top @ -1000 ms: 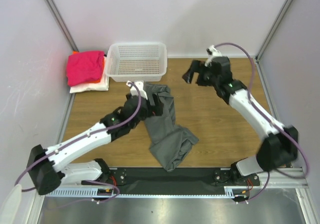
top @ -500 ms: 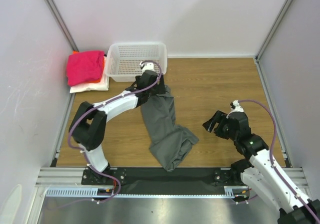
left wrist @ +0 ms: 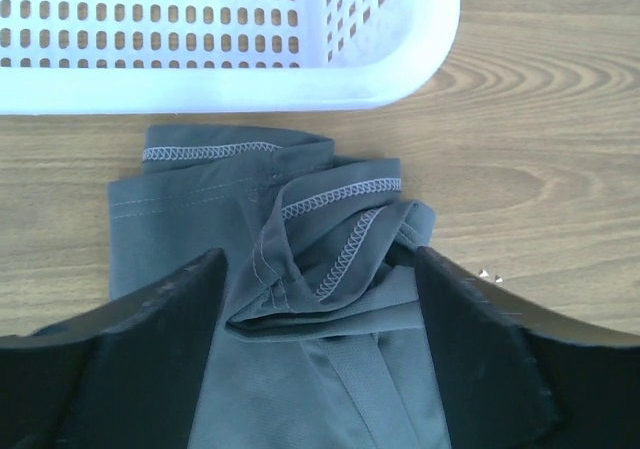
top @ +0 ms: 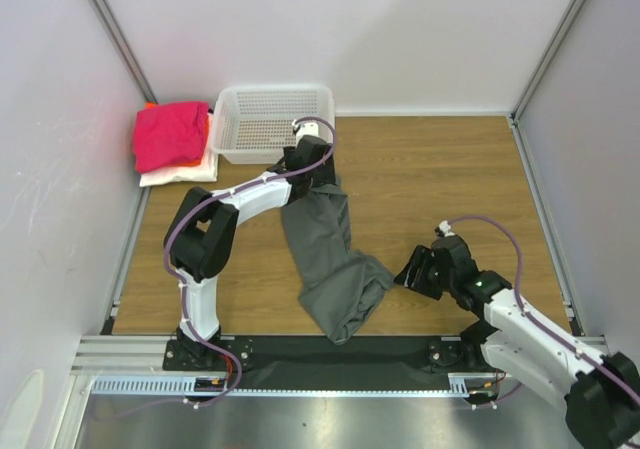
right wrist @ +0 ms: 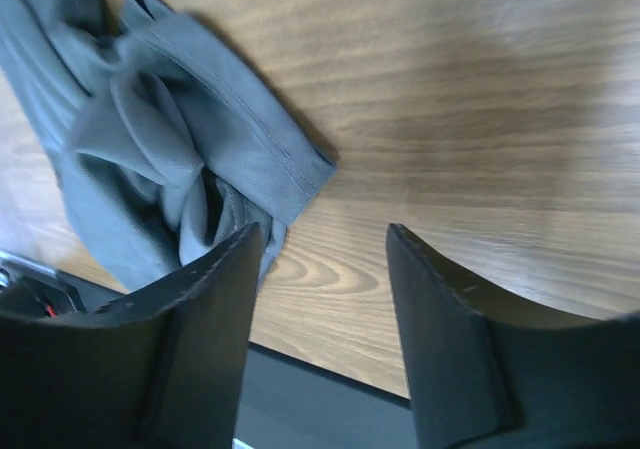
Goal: Fold and stack the t-shirts
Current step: Flatten the tshirt out
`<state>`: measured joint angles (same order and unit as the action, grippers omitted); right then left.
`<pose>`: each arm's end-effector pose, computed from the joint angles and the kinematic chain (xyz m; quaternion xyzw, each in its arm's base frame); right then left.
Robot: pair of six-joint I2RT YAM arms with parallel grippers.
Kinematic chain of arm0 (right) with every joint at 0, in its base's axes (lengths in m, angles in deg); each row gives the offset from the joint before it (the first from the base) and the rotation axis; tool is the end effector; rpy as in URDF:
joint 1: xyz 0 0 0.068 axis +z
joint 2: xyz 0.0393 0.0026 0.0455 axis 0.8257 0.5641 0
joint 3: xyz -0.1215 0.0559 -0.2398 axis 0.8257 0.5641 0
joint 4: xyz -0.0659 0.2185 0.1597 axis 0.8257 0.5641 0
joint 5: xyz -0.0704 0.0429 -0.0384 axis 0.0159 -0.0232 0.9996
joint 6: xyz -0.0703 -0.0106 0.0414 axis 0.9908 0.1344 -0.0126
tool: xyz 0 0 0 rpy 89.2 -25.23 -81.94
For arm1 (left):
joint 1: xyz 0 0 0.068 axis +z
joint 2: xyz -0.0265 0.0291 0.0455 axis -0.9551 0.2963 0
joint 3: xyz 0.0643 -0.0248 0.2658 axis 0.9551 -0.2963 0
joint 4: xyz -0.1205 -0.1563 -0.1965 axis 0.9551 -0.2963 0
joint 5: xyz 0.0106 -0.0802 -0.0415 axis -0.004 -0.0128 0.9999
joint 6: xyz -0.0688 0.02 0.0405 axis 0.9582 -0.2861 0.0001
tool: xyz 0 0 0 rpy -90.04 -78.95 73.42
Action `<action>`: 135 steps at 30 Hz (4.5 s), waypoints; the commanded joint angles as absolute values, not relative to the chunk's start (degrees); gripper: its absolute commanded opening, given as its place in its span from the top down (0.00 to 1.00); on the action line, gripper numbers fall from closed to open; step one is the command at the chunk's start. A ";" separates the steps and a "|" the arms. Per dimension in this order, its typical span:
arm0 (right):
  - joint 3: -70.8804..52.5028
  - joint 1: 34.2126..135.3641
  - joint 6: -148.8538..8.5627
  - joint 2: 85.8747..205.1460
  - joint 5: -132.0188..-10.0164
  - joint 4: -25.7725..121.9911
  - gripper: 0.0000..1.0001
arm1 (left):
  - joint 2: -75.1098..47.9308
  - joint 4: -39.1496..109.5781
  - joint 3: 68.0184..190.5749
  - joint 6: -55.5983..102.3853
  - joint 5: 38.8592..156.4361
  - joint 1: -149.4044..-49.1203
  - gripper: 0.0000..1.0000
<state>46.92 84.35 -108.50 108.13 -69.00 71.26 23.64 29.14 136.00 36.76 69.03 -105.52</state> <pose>0.1631 0.0973 0.1363 0.1162 0.9251 0.2521 0.2592 0.4223 -0.2419 0.1761 -0.0174 0.8869 -0.0702 0.4563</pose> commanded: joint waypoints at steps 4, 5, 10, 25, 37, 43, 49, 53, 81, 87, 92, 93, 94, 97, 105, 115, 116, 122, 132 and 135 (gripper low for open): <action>44.39 87.56 -110.26 115.22 -68.30 63.69 0.46 | 23.94 31.00 135.53 36.34 65.83 -105.11 0.35; 44.21 88.09 -110.53 115.67 -68.12 63.51 0.46 | 23.94 30.91 135.53 36.25 65.57 -105.19 0.37; 44.82 88.97 -111.41 116.72 -65.84 62.20 0.46 | 24.56 31.00 135.18 35.81 64.25 -105.11 0.63; 44.65 89.76 -111.14 127.00 -66.54 52.79 0.69 | 22.54 31.88 131.67 33.61 63.81 -103.53 1.00; 38.94 83.45 -105.00 128.50 -62.06 56.39 1.00 | 6.75 31.97 118.41 35.98 59.86 -103.26 1.00; 30.86 70.88 -95.51 131.13 -62.85 55.52 1.00 | -5.31 28.02 106.21 44.23 57.57 -103.26 1.00; 17.18 65.25 -88.39 144.83 -67.49 53.41 1.00 | -24.63 20.56 91.53 55.74 55.29 -103.26 1.00; 8.12 64.54 -84.78 156.43 -69.00 51.82 1.00 | -35.89 12.74 85.35 63.47 55.28 -103.26 1.00; -4.48 75.52 -74.76 166.28 -66.38 64.48 0.24 | -37.67 8.15 89.56 58.75 52.29 -102.12 0.01; -7.55 78.77 -74.14 172.00 -59.60 66.85 0.30 | -40.12 9.20 87.02 59.27 53.87 -101.94 0.00; -6.77 79.30 -75.98 170.79 -58.55 67.73 0.87 | -40.48 9.91 86.48 58.84 55.37 -101.94 0.00; -6.16 79.48 -76.25 169.47 -58.11 68.16 0.92 | -40.39 10.43 86.57 58.49 55.89 -101.94 0.00; -4.33 79.65 -76.60 168.15 -57.67 68.43 0.96 | -40.22 10.78 86.66 58.14 56.07 -101.94 0.00; 0.85 80.18 -78.35 159.55 -56.79 69.57 1.00 | -39.16 11.75 87.27 57.17 56.77 -101.94 0.00; 20.63 81.06 -87.30 129.87 -58.10 74.49 0.95 | -34.51 17.11 88.68 53.83 58.62 -101.94 0.00; 35.96 85.98 -102.52 105.58 -72.53 83.19 0.22 | -30.64 20.80 91.23 50.05 61.00 -101.94 0.00; 34.73 86.16 -102.70 105.21 -69.99 84.68 0.05 | -29.94 20.81 91.40 49.87 61.17 -101.94 0.00; 20.69 85.28 -98.84 116.77 -55.49 84.27 0.00 | -25.72 20.72 92.90 47.85 64.42 -101.94 0.00; 6.00 72.89 -96.56 138.94 -61.27 71.68 0.00 | -15.79 9.22 102.46 44.07 73.20 -101.68 0.00; 1.77 71.66 -96.46 145.54 -61.97 74.57 0.01 | -15.17 4.73 103.88 43.89 76.73 -101.59 0.02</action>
<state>6.98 72.44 -97.59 142.36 -60.90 75.81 -15.37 10.85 100.92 45.46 71.69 -102.19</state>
